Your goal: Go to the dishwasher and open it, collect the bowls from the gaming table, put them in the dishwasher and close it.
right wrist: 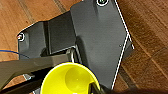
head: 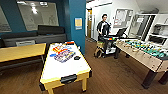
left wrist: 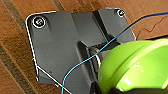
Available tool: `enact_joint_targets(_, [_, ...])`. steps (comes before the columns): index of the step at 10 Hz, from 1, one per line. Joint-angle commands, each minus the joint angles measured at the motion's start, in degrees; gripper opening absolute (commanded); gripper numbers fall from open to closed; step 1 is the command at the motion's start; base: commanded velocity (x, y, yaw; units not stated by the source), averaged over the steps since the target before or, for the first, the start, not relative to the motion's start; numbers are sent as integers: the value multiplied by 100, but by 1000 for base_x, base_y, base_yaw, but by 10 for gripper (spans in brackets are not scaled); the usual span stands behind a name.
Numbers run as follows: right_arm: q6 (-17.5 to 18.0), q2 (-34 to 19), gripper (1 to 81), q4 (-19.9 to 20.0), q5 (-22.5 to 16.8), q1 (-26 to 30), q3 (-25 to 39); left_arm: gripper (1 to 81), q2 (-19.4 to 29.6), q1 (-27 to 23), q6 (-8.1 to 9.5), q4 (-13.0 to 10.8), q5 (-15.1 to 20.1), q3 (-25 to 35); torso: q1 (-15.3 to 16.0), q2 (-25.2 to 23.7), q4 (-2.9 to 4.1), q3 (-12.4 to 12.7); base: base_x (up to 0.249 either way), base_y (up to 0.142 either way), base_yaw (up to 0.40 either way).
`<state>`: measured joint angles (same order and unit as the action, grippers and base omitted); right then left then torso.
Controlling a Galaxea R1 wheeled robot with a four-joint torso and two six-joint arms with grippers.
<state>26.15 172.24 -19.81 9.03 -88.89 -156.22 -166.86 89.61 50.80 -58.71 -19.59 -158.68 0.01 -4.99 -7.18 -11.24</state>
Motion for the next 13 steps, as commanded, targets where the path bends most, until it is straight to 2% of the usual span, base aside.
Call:
enact_joint_targets(1, [-57,23,10,-84,-253,209,5,10,109,-141,0,26,280,-49,0,0,0,0,0,0,-400])
enact_joint_targets(13, [-66,32,10,-137,-209,121,-30,10,4,-132,-17,53,298,-49,0,0,0,0,0,0,-400])
